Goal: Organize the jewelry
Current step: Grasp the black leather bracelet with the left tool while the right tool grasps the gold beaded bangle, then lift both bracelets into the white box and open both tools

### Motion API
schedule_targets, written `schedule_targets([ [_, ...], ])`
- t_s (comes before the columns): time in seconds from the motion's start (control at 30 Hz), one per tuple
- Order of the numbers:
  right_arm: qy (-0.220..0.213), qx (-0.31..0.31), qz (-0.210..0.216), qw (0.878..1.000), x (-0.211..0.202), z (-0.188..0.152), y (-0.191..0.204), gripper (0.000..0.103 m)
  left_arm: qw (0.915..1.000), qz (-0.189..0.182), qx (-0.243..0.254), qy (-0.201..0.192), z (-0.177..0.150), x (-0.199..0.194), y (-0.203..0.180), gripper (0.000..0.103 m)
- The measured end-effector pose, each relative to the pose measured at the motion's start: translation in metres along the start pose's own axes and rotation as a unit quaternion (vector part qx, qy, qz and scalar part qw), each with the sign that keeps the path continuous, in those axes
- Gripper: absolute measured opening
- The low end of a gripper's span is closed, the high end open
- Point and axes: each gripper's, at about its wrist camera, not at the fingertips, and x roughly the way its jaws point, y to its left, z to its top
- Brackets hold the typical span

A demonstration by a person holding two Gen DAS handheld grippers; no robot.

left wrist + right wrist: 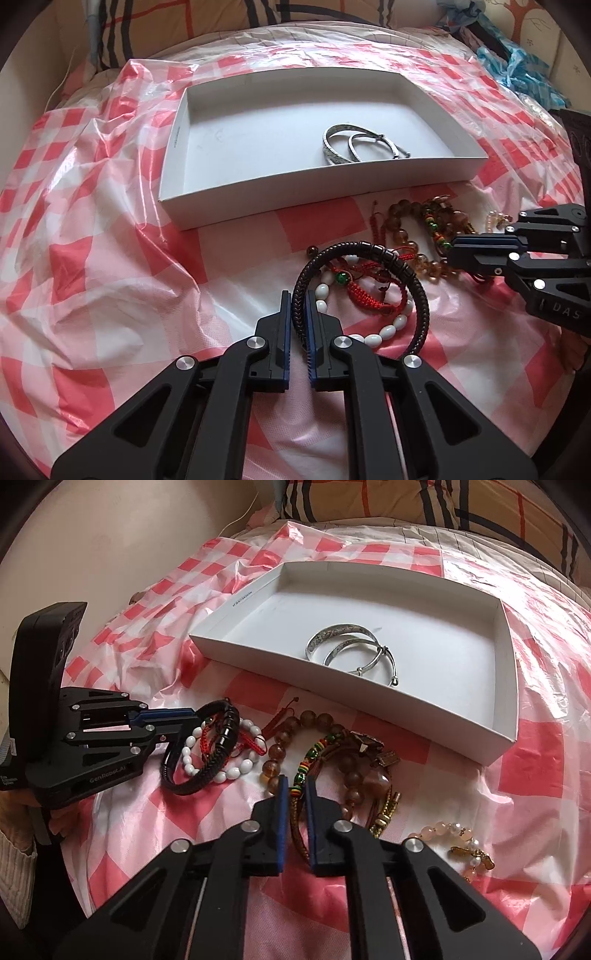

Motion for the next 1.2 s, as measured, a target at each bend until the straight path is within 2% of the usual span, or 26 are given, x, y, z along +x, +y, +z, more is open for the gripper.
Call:
schedule_targets([
  [0.13, -0.025, 0.027, 0.037, 0.999, -0.014, 0.0, -0.01, 0.007, 0.9992, -0.031, -0.013, -0.021, 0.003, -0.014, 0.006, 0.006],
  [0.33, -0.062, 0.068, 0.088, 0.992, -0.035, 0.001, -0.025, 0.007, 0.9963, -0.055, -0.049, -0.045, 0.006, -0.023, 0.02, 0.006],
  [0.47, -0.099, 0.106, 0.141, 0.979, -0.049, 0.001, -0.038, 0.007, 0.9946, -0.062, -0.057, -0.06, 0.008, -0.027, 0.021, 0.006],
  [0.63, -0.142, 0.142, 0.192, 0.961, -0.066, 0.002, -0.052, 0.007, 0.9935, -0.052, -0.068, -0.075, 0.01, -0.029, 0.018, 0.006],
  [0.73, -0.155, 0.149, 0.199, 0.956, -0.072, 0.004, -0.055, 0.007, 0.9918, -0.049, -0.073, -0.093, 0.012, -0.034, 0.016, 0.006],
  [0.93, -0.177, 0.146, 0.205, 0.951, -0.08, 0.008, -0.052, 0.007, 0.9897, -0.019, -0.065, -0.126, 0.019, -0.041, 0.001, 0.006],
  [1.07, -0.185, 0.148, 0.208, 0.949, -0.082, 0.009, -0.053, 0.007, 0.9878, 0.005, -0.053, -0.146, 0.021, -0.048, -0.01, 0.006],
  [1.2, -0.187, 0.153, 0.214, 0.946, -0.08, 0.011, -0.053, 0.007, 0.9844, 0.015, -0.058, -0.165, 0.027, -0.056, -0.014, 0.006],
])
